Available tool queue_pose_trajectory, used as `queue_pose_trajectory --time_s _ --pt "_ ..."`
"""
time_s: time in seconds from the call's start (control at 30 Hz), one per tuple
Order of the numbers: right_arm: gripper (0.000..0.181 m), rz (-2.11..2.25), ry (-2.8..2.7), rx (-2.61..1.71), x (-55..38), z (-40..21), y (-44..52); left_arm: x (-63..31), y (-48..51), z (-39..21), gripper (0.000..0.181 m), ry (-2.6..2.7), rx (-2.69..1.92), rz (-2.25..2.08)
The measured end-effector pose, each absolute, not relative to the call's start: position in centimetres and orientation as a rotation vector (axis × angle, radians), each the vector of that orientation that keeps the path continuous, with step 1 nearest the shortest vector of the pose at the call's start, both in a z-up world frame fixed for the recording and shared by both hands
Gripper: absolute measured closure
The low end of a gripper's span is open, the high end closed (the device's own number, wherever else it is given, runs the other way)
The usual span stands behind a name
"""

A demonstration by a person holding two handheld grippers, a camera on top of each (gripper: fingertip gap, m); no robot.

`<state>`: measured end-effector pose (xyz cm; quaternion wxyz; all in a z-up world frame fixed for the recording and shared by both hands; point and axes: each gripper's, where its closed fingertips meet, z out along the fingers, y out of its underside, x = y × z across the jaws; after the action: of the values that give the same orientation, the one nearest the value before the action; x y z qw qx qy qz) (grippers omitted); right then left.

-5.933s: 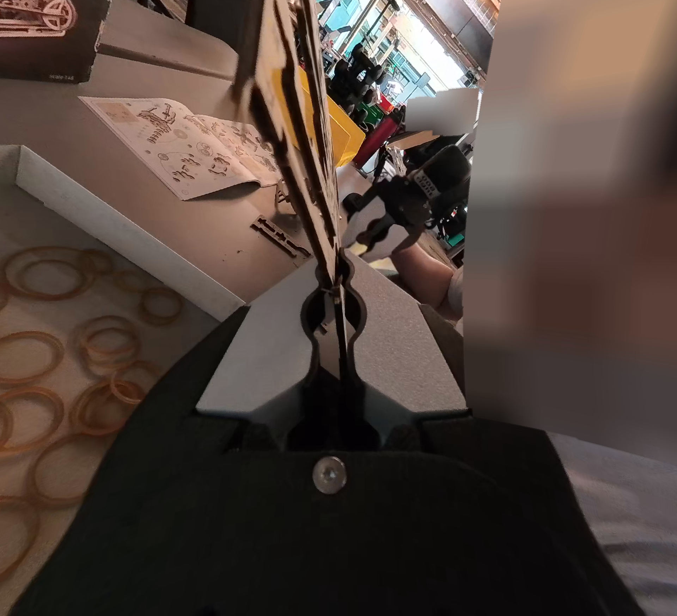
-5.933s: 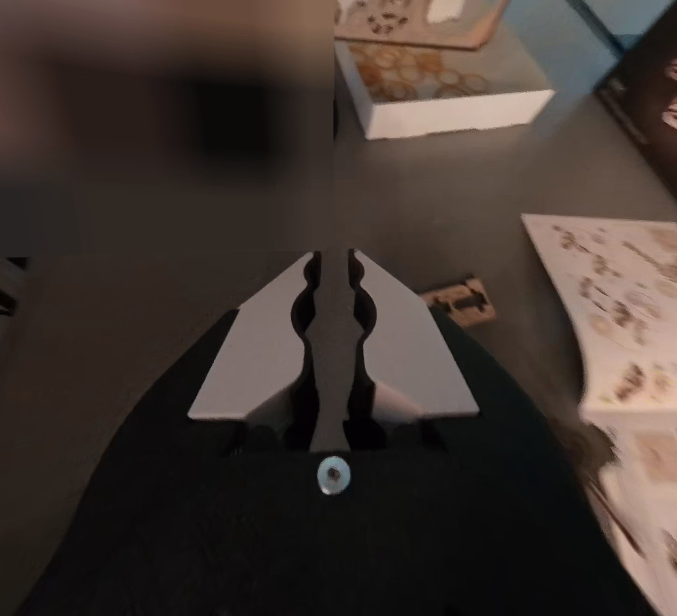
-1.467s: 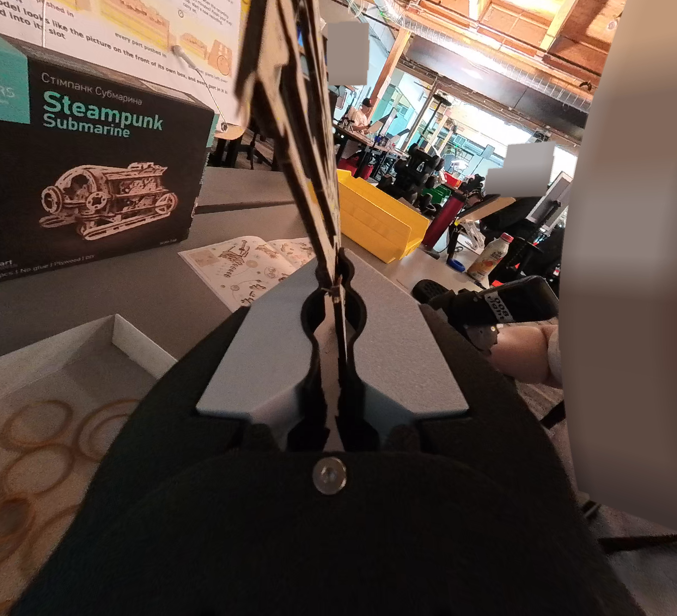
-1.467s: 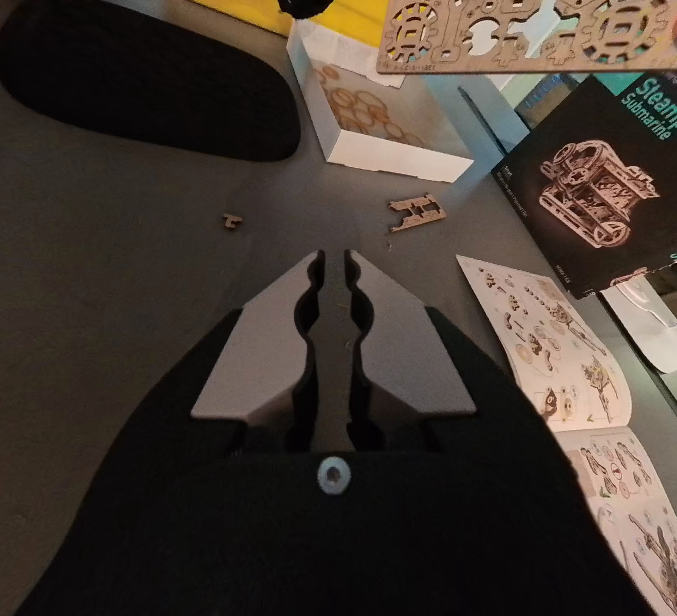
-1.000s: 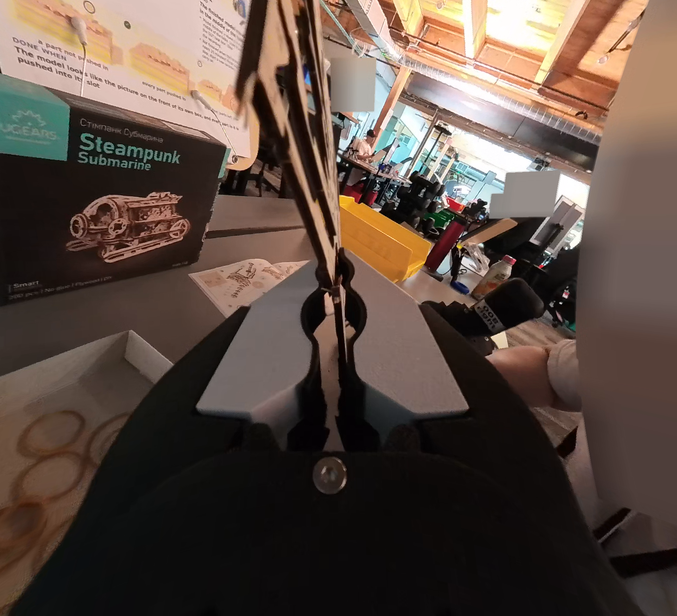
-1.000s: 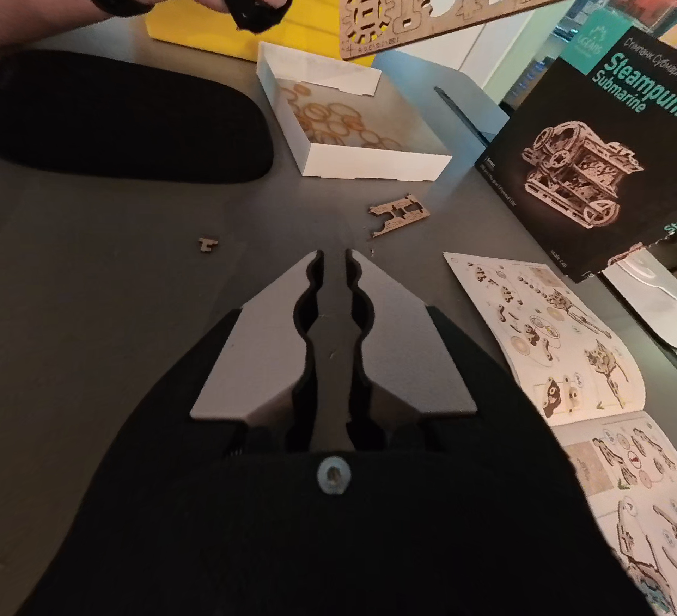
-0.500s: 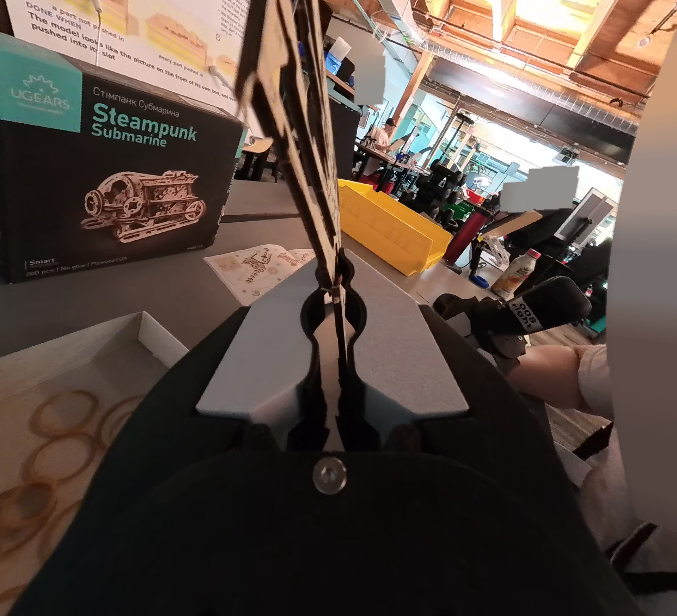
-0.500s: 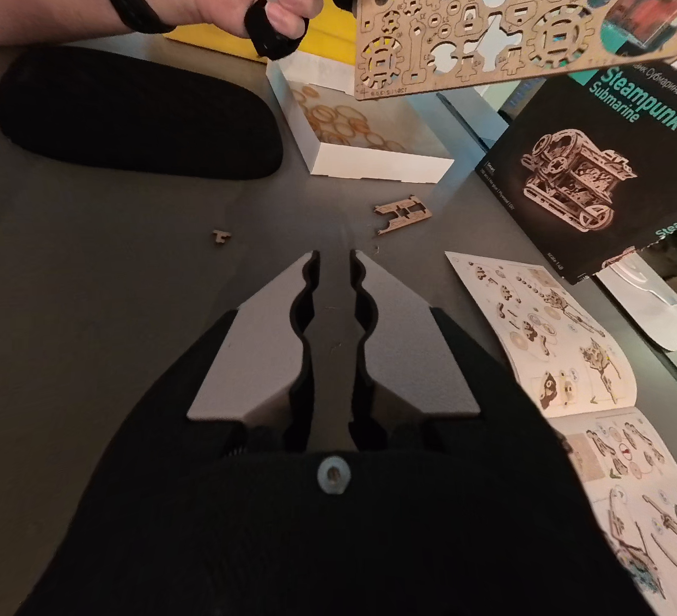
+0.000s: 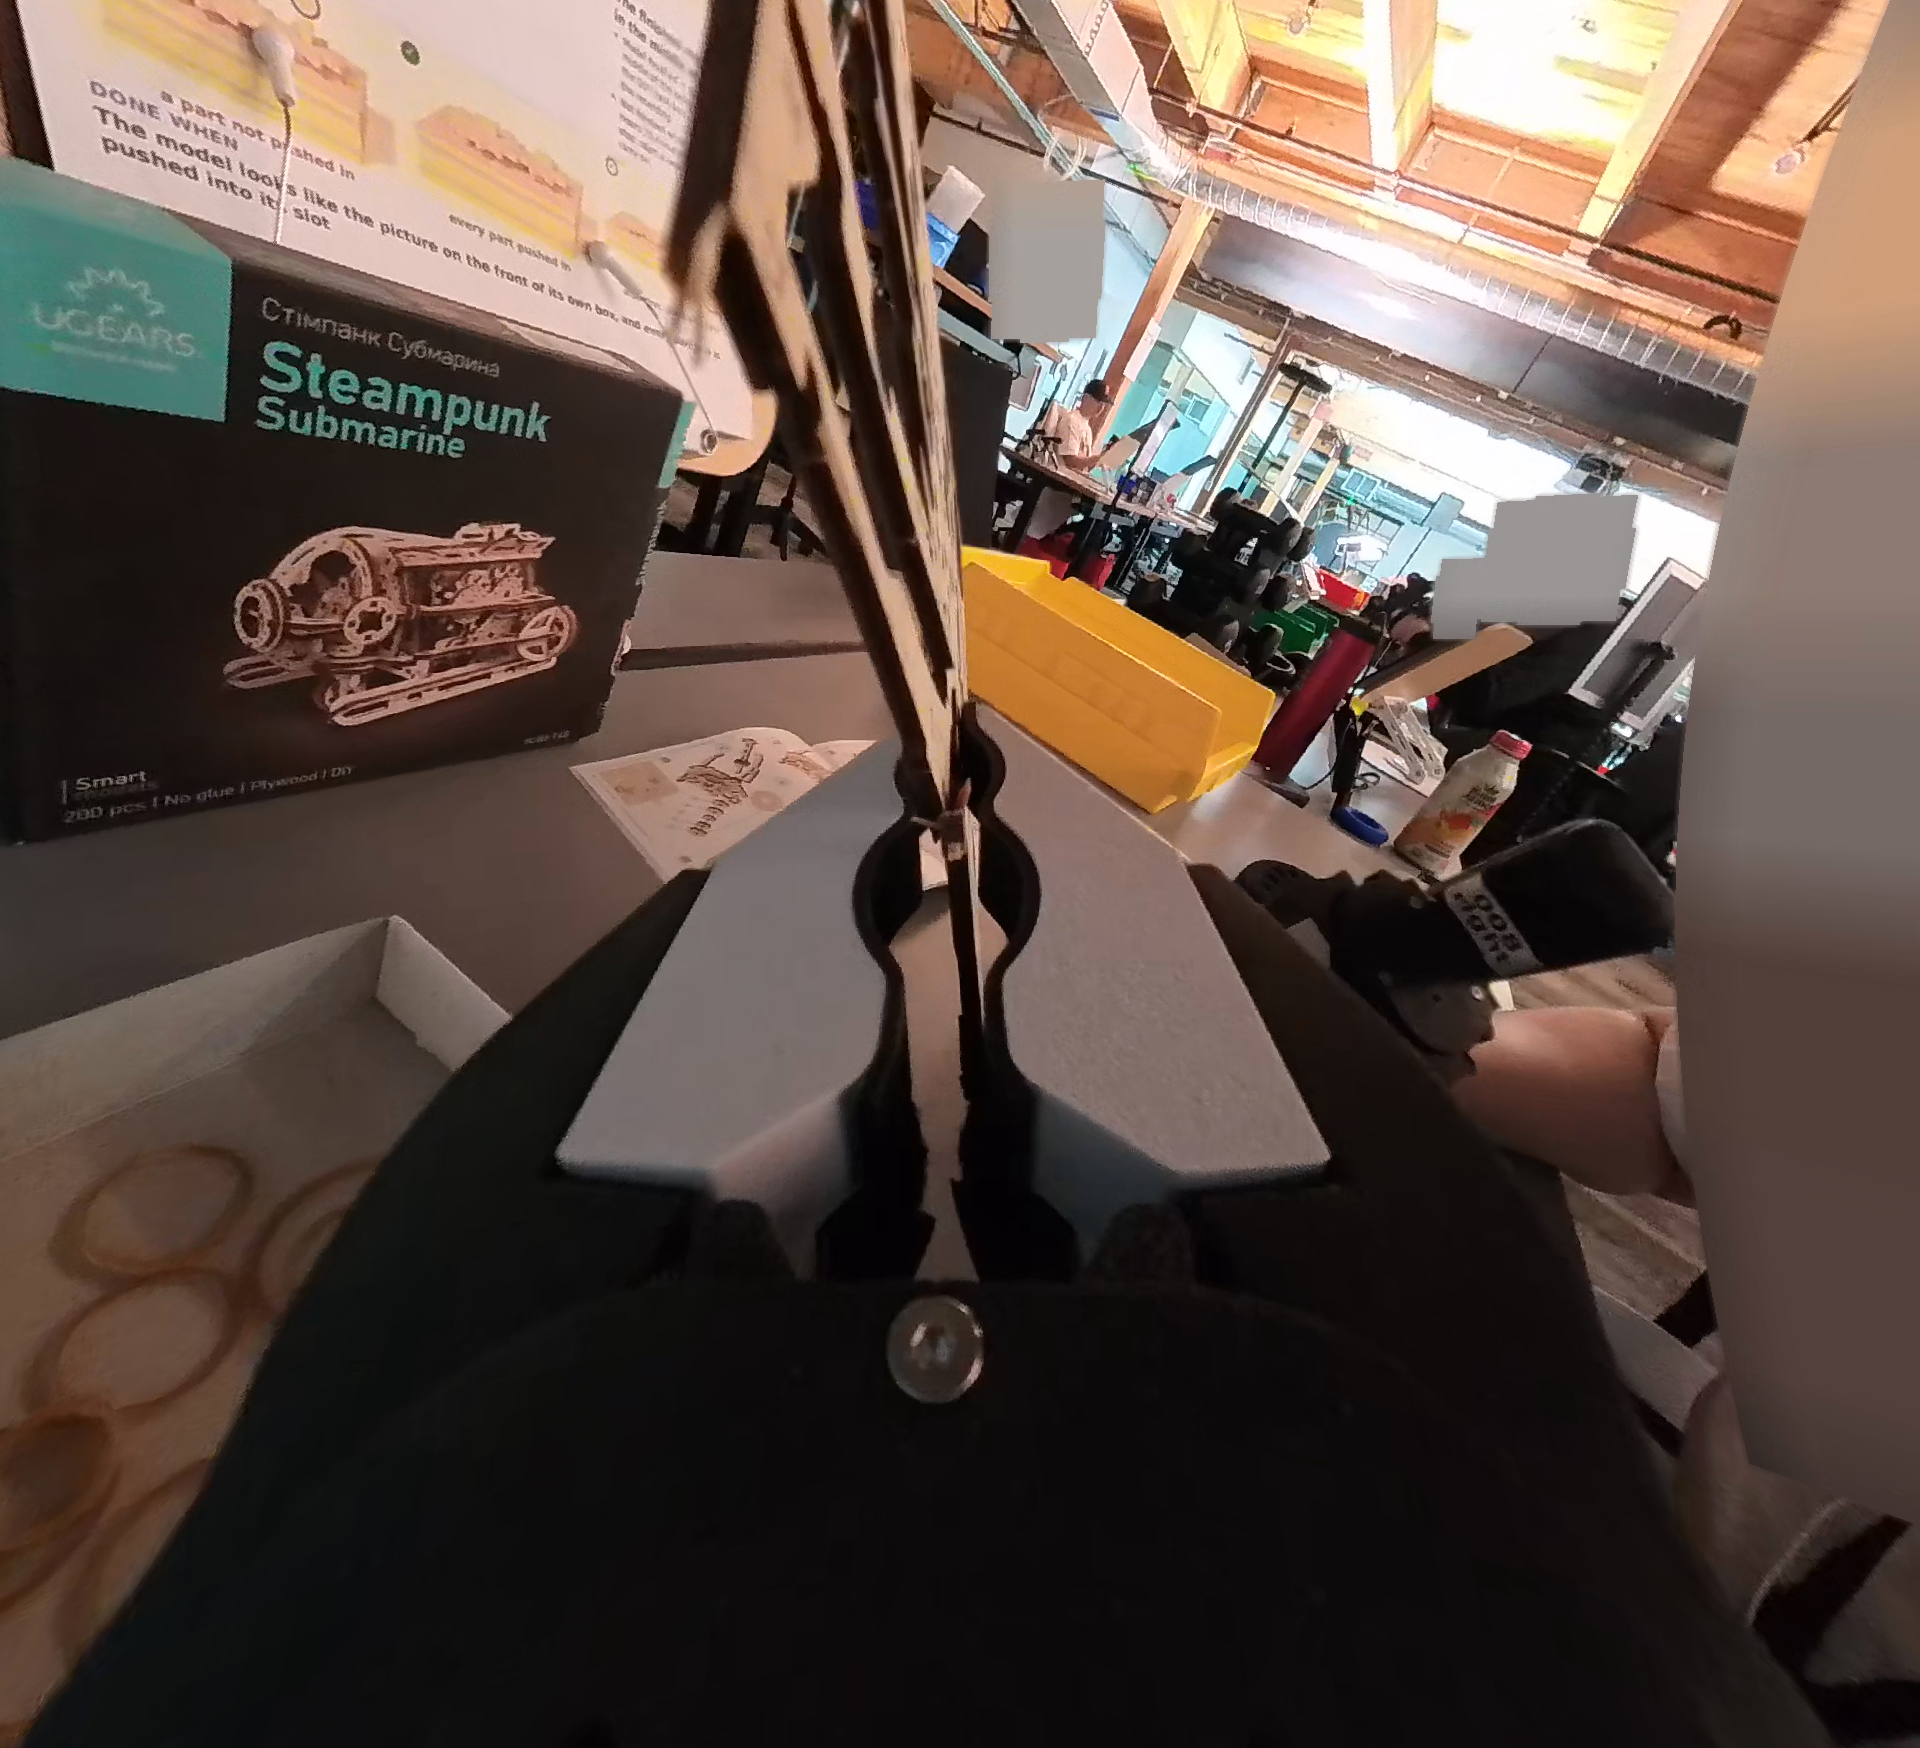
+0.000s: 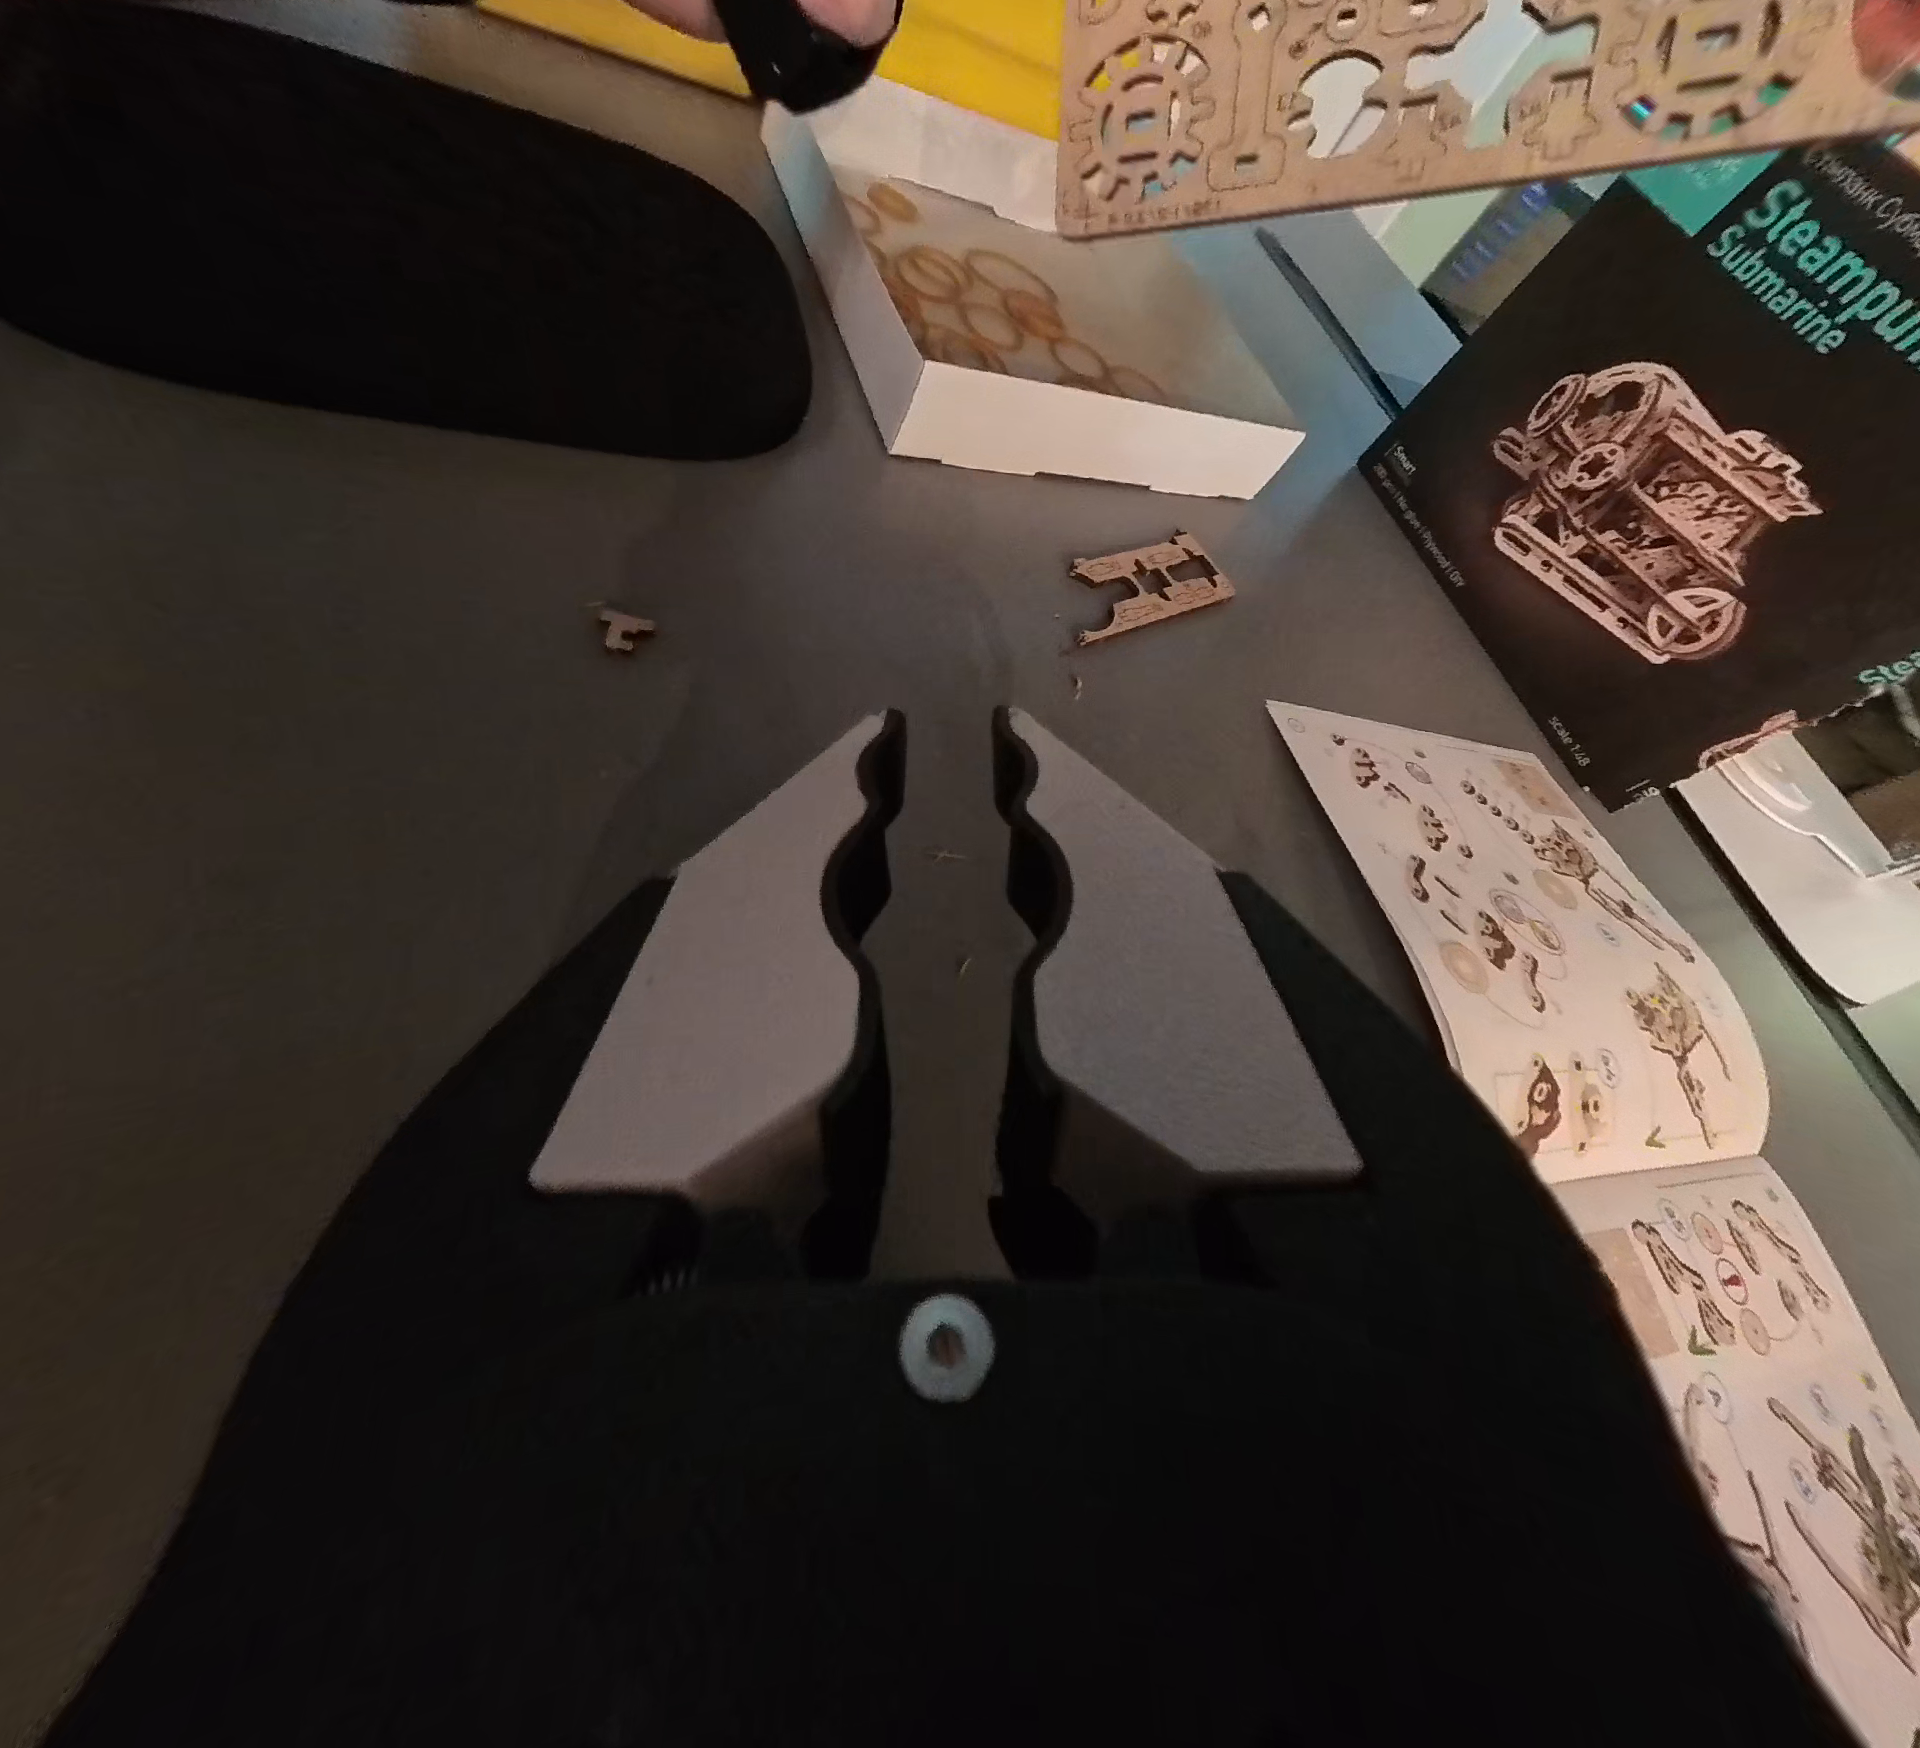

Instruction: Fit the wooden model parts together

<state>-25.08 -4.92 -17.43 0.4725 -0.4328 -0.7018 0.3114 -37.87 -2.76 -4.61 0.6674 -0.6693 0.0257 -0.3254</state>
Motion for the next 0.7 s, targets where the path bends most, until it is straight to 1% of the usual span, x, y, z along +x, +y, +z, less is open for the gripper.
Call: queue_pose_trajectory --time_s 0.5,0.7 --pt "0.166 0.743 -1.726 -1.049 -25.1 -17.5 -5.0 -37.5 -2.5 -5.2 0.179 0.037 -1.531 -0.79" --pt "0.166 0.736 -1.735 -1.044 -25.0 -17.6 -5.1 -38.8 -3.0 -4.0 0.179 0.02 -1.489 -0.742"
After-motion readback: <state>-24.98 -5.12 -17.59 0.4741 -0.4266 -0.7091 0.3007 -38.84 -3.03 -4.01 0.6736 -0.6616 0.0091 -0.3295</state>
